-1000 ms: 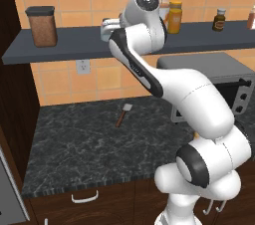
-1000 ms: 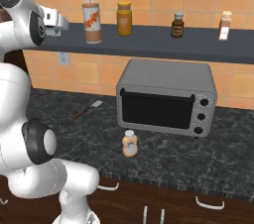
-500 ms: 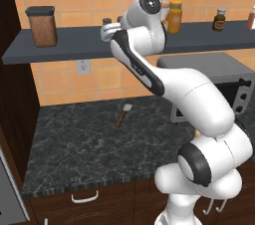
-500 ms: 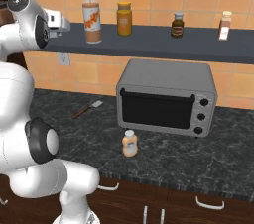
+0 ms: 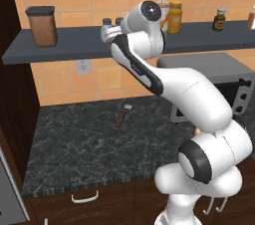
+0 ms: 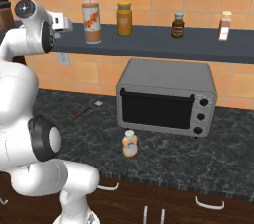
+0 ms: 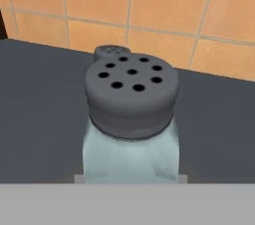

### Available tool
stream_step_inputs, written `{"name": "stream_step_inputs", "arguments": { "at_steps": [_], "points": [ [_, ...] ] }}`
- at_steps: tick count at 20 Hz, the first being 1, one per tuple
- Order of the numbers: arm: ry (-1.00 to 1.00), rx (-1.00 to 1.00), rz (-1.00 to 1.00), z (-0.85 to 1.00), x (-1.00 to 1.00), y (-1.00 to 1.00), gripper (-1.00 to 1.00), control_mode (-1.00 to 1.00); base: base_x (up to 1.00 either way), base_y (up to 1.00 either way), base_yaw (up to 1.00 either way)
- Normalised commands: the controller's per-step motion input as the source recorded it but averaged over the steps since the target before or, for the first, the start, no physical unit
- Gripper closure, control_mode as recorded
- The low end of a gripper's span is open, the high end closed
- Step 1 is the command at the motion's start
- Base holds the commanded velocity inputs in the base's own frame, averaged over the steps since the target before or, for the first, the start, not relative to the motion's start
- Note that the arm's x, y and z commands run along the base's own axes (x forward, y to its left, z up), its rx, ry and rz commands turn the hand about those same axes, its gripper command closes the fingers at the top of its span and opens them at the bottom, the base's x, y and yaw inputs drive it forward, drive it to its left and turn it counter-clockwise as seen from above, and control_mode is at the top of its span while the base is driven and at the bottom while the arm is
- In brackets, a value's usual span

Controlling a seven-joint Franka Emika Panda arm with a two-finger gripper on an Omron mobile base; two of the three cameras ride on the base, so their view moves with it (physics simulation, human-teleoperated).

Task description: Put the shaker and condiment bottle from the counter next to their counterparts in the cabinet.

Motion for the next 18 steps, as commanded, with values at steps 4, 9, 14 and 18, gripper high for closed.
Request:
{"name": "stream_step_inputs", "arguments": {
  "at_steps": [4,9,14,18],
  "points": [
    [-0.03,-0.04,0.05,-0.12,0.22,0.00,1.00,-1.00,0.00,0.00,0.00],
    [-0.01,-0.03,0.05,-0.08,0.22,0.00,1.00,-1.00,0.00,0.00,0.00],
    [0.00,-0.02,0.04,-0.02,0.23,0.00,1.00,-1.00,0.00,0.00,0.00],
    [0.00,0.00,0.01,0.00,0.24,0.00,1.00,-1.00,0.00,0.00,0.00]
  ]
}}
